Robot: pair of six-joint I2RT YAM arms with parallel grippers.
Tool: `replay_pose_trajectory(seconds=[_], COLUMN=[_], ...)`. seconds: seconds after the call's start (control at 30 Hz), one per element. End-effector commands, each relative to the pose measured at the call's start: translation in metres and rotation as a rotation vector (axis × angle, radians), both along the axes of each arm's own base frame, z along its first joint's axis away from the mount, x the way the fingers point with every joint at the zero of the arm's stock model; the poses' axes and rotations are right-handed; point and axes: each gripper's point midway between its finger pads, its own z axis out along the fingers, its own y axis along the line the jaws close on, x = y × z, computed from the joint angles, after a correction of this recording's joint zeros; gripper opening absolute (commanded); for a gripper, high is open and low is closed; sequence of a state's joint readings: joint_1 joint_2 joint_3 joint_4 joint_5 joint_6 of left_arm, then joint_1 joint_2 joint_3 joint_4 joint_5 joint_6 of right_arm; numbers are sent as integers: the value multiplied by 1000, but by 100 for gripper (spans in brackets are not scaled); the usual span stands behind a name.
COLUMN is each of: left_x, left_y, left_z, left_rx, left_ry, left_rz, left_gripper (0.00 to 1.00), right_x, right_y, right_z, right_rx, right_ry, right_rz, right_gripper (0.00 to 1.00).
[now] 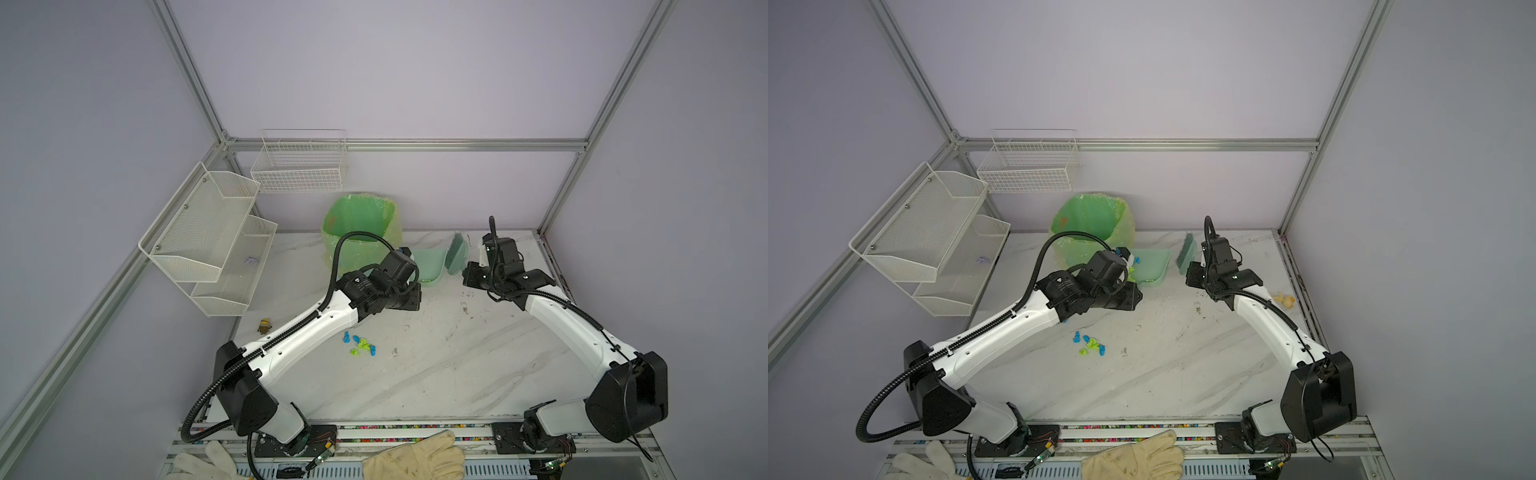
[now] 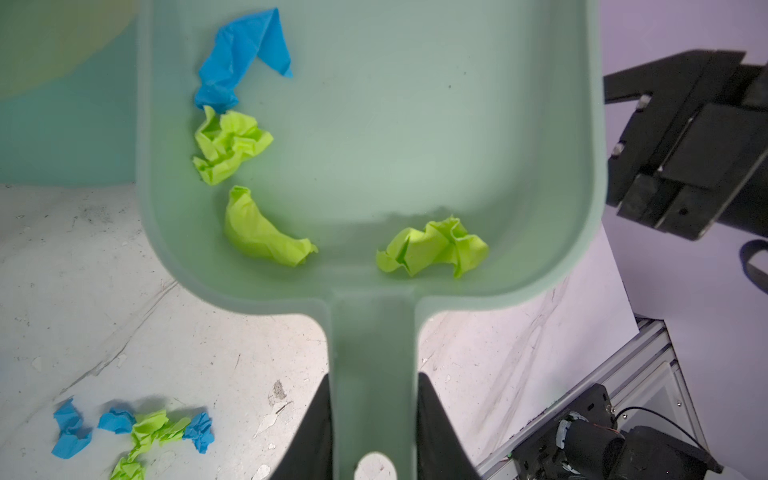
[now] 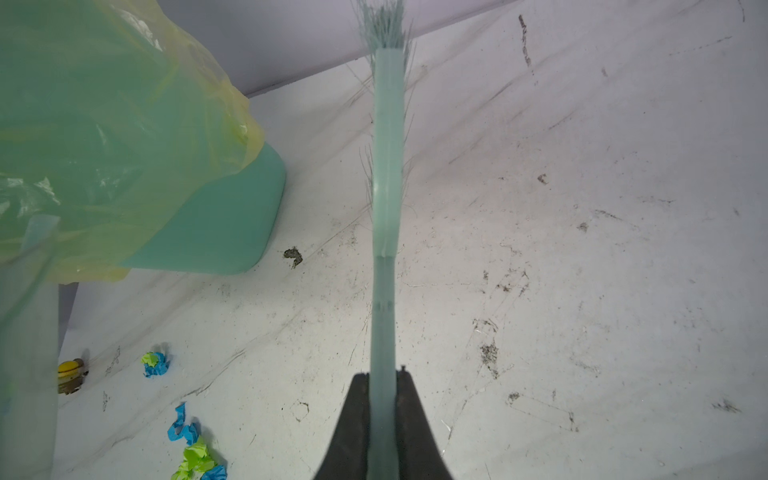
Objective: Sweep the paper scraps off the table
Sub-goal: 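Lift the loaded dustpan toward the green bin while the right gripper raises the brush, then tip the dustpan over the green bin with the left gripper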
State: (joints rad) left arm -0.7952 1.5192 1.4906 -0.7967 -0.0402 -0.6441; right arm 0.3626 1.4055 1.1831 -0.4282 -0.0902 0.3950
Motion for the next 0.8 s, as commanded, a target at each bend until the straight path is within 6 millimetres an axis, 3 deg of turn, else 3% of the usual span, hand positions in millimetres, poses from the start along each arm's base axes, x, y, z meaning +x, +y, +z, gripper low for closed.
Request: replay_pose_trajectory(seconds=[0.0, 0.77], left_x=[6, 25], left_y=[-2, 20], left_z=[61, 124], left_rx=[-143, -360], left_ry=[-91, -137], left_rz=[17, 68], left_gripper=[0, 0], right_x=[-1, -13], right_y=[1, -2], right_z=[6, 9], right_rx=[21, 20], right_ry=[-36, -63], right_rz=[12, 31], right_gripper=[0, 0])
